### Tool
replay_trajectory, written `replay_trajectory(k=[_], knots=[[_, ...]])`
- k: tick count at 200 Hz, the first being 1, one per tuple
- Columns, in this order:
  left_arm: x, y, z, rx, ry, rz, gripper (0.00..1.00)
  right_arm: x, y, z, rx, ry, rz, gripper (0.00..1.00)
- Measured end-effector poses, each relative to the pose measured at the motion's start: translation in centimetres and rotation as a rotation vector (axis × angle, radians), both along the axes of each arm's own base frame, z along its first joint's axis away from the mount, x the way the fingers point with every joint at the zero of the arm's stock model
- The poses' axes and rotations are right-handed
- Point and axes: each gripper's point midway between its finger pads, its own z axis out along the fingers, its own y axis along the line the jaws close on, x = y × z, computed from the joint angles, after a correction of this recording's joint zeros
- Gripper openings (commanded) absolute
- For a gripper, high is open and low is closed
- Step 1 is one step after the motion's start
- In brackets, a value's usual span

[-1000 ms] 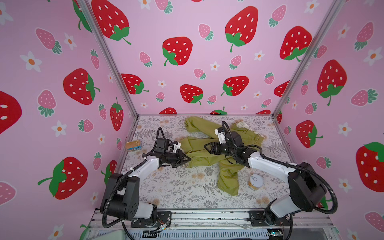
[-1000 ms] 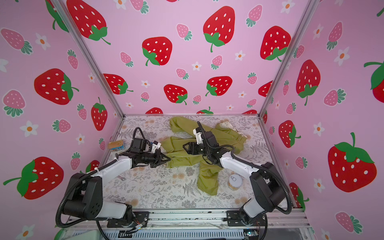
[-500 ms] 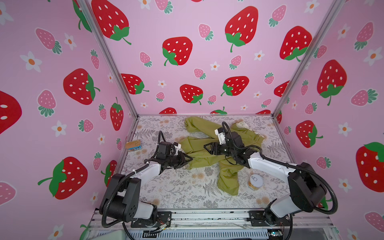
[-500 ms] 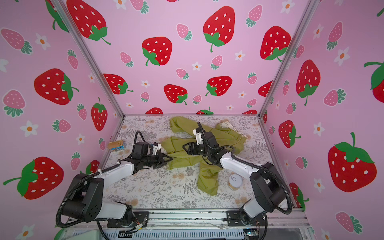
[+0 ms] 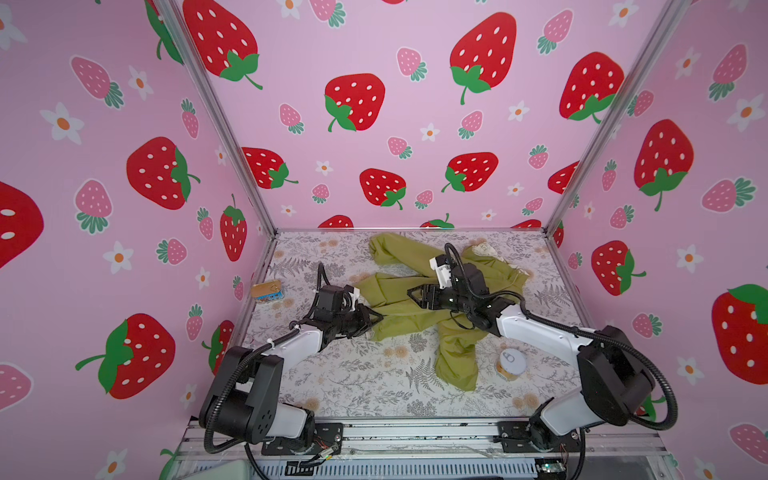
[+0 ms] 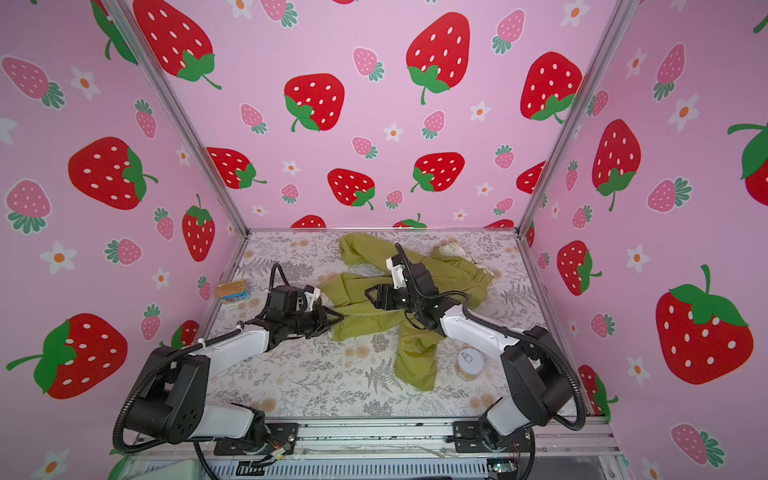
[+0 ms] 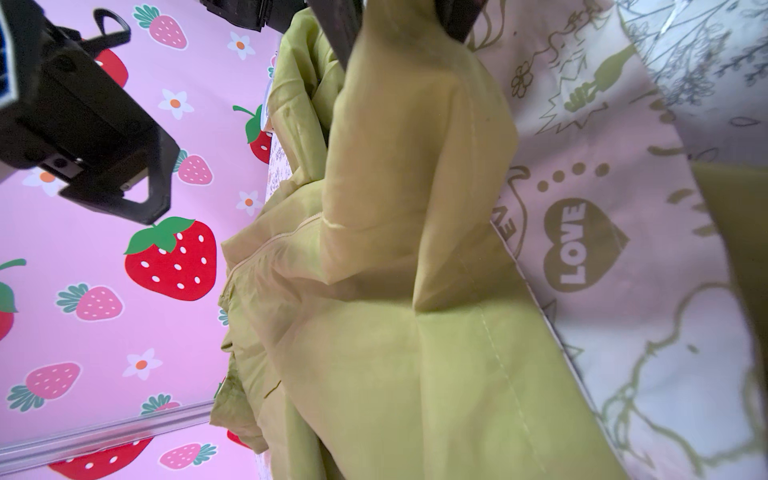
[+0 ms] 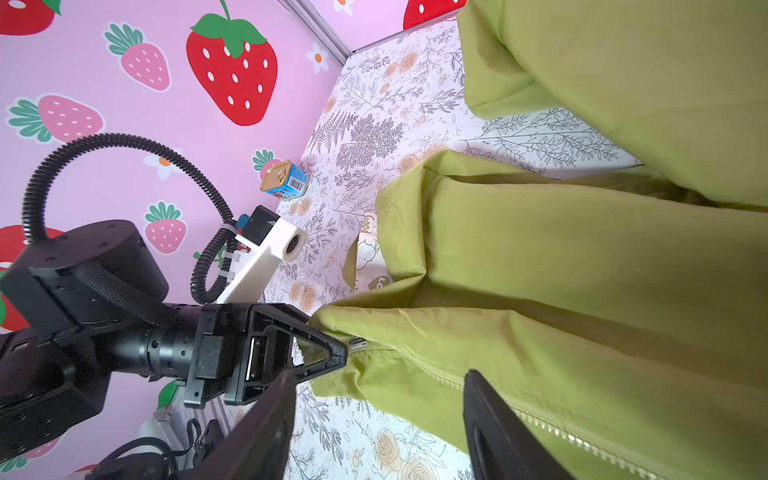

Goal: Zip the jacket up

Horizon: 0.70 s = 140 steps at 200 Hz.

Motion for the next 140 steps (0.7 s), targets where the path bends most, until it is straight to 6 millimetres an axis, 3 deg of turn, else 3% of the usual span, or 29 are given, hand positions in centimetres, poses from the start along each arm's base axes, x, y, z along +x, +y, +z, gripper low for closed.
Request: replay_trajectory(k=[38,83,140], knots=[[0.5,-0.2,0.3,-0.006,-0.028,0.003,0.21,-0.1,0.1,0.1,0.005,0.003,0.005,0.65],[0.5,-0.5,-0.4,-0.016,-0.010,-0.007,0.00,-0.6,-0.1,0.7,0.021,0.004,0.015,0.65],[-0.8,-1.2,1.1,-0.052,-0.029,-0.091,0.00,-1.6,-0.1,1.8,0.065,0.011,0.044,0.63]])
